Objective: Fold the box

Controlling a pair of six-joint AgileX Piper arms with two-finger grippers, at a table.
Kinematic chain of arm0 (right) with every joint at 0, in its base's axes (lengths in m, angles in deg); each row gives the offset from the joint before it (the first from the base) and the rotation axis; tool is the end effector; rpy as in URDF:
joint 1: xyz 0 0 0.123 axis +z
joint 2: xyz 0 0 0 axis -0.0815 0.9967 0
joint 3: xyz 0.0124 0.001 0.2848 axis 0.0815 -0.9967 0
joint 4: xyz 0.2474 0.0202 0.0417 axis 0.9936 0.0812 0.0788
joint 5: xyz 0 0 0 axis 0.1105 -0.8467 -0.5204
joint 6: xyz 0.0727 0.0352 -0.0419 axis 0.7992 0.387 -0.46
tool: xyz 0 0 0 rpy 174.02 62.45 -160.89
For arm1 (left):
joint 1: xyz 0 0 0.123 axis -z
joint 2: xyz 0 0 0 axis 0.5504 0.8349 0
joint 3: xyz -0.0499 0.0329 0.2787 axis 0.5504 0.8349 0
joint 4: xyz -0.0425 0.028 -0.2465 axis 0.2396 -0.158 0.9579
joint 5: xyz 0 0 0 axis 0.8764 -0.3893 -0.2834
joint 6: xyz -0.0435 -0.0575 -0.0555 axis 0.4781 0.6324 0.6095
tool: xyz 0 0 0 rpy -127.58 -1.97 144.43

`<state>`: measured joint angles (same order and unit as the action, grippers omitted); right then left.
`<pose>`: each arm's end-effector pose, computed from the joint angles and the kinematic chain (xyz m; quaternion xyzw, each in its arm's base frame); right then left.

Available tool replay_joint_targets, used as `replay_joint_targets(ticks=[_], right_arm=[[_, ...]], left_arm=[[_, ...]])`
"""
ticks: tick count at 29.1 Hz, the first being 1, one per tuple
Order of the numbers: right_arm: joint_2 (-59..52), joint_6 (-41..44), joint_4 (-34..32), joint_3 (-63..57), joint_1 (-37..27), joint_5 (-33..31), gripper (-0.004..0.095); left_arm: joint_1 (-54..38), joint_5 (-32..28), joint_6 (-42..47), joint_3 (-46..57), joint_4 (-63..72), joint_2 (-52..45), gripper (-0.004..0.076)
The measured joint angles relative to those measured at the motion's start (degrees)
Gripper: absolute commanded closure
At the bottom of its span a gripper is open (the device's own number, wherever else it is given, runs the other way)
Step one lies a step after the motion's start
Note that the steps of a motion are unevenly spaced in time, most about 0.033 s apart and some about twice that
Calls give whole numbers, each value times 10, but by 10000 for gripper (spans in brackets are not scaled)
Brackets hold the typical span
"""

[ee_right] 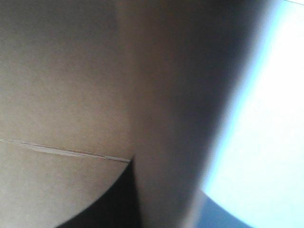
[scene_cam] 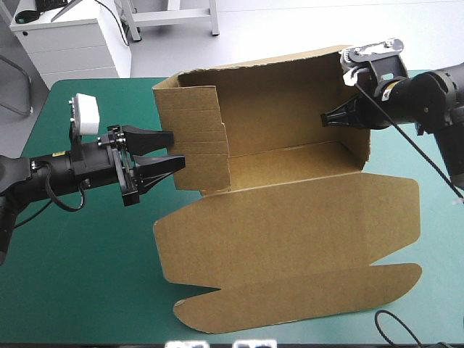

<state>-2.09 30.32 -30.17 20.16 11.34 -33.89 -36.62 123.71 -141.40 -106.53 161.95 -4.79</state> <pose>0.2689 0.0791 0.4763 -0.1491 0.9117 0.0565 0.3785 0.2011 -0.0735 0.4270 0.3381 0.6675 -0.4226 0.5114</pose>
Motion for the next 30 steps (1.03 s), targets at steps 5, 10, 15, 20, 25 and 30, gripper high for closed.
replay_joint_targets(ticks=[5,10,15,20,25,30], right_arm=[[1,2,12,0,0,1,925],[2,19,16,-1,1,6,925],[11,37,16,-1,18,26,925],[22,49,19,-1,23,41,925],[27,52,22,-1,23,44,925],[29,54,25,-1,23,55,925]], left_arm=[[0,-23,0,-1,1,-1,246],[3,-53,0,-1,2,-1,246],[35,-111,0,-1,6,-1,246],[83,-168,3,-9,-11,-1,246],[134,-256,63,-30,-101,-1,247],[178,-333,135,-40,-202,-1,246]])
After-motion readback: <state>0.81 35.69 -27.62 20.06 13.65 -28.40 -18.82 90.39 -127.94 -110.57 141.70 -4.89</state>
